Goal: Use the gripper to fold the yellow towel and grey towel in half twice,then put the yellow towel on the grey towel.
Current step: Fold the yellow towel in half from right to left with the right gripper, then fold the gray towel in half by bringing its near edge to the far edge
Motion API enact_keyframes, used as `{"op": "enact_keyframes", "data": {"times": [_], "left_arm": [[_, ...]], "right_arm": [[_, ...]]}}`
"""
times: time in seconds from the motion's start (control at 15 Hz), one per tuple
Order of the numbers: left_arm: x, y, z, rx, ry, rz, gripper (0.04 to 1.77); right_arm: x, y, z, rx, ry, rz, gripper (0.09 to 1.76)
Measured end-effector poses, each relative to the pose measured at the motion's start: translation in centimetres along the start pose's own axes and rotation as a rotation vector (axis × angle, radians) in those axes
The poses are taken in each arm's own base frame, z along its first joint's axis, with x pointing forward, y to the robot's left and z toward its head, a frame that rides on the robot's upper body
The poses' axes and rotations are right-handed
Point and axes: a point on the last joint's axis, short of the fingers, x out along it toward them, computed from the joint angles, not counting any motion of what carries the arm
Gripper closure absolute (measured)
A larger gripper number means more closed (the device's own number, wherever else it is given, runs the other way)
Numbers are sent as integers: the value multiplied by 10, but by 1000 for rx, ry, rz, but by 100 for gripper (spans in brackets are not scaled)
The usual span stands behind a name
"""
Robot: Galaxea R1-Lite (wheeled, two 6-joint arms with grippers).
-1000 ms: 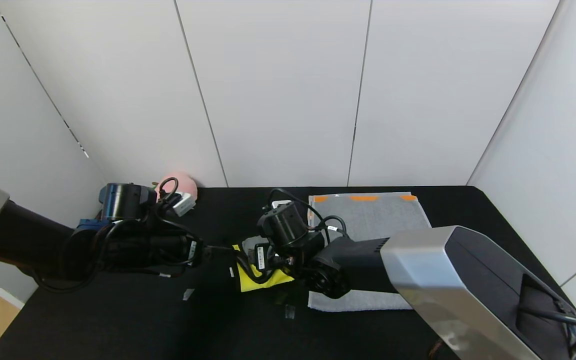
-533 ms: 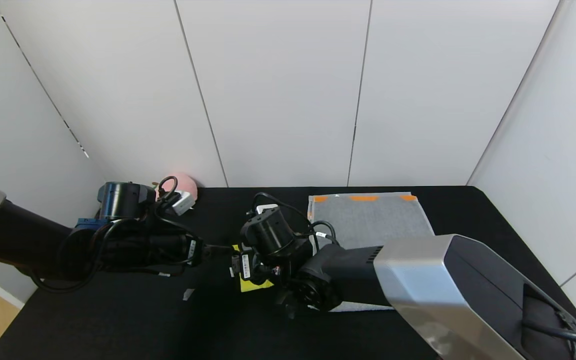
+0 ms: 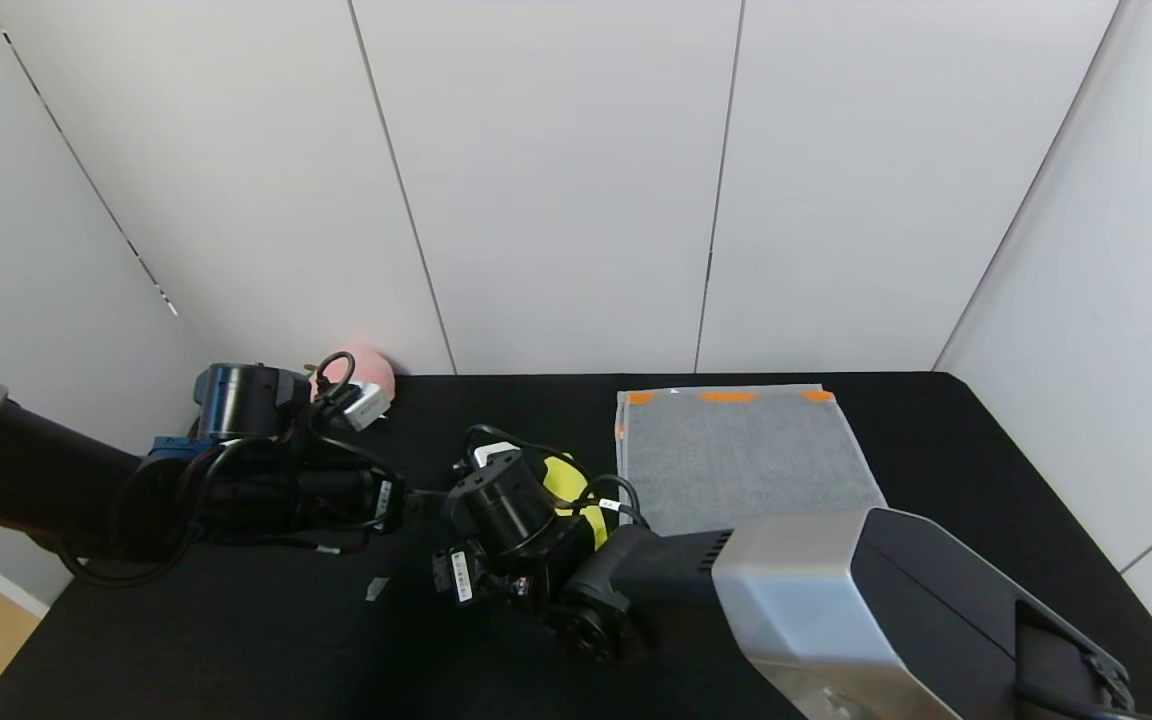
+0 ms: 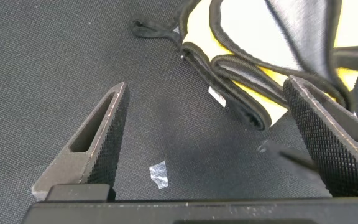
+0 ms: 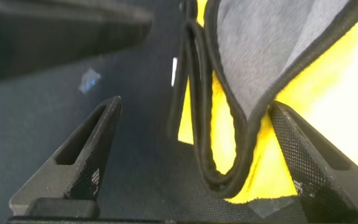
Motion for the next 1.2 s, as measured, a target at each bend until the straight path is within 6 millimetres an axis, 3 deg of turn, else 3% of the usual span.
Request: {"op": "enact_keyframes", "data": {"times": [0.67,1.2], "left_arm": [[0,-2,0,4,-1,-4,9],[-2,-2,2,6,-7,-3,9]], "right_arm": [[11,15,-22,-34,30,18,15],[10,14,-17,-26,7,8,14]]}}
